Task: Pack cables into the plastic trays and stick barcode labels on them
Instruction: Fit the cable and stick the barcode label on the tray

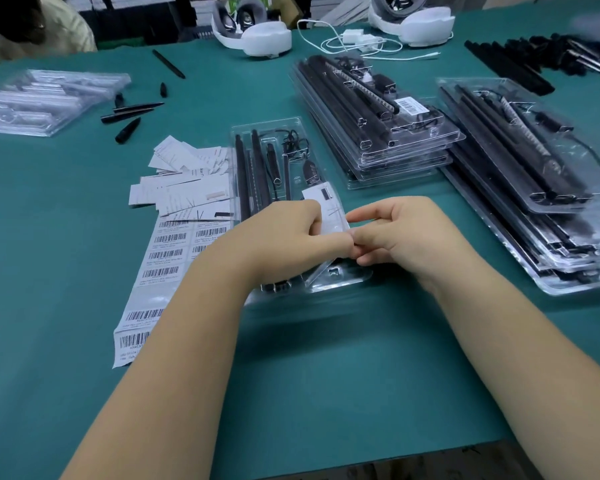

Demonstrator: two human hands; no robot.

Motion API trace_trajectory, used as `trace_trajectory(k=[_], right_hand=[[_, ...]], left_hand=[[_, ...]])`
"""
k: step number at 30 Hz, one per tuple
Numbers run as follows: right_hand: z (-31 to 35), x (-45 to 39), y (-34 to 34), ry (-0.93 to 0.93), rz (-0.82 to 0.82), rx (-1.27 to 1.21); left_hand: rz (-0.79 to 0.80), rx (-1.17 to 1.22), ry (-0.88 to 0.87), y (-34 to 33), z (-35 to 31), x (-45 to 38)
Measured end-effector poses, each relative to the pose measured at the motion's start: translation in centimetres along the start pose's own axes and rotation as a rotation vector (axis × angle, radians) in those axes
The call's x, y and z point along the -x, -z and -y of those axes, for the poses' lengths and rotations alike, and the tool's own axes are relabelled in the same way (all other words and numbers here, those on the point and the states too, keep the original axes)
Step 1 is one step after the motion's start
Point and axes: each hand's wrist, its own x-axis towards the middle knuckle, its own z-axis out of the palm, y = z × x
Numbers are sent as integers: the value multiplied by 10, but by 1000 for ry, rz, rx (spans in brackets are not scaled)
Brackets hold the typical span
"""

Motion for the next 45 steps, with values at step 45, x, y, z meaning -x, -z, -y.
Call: trace_trajectory(k=[45], right_hand=[[1, -7, 7, -310, 218, -357]], left_hand=[[-18, 119, -40, 18, 39, -10]])
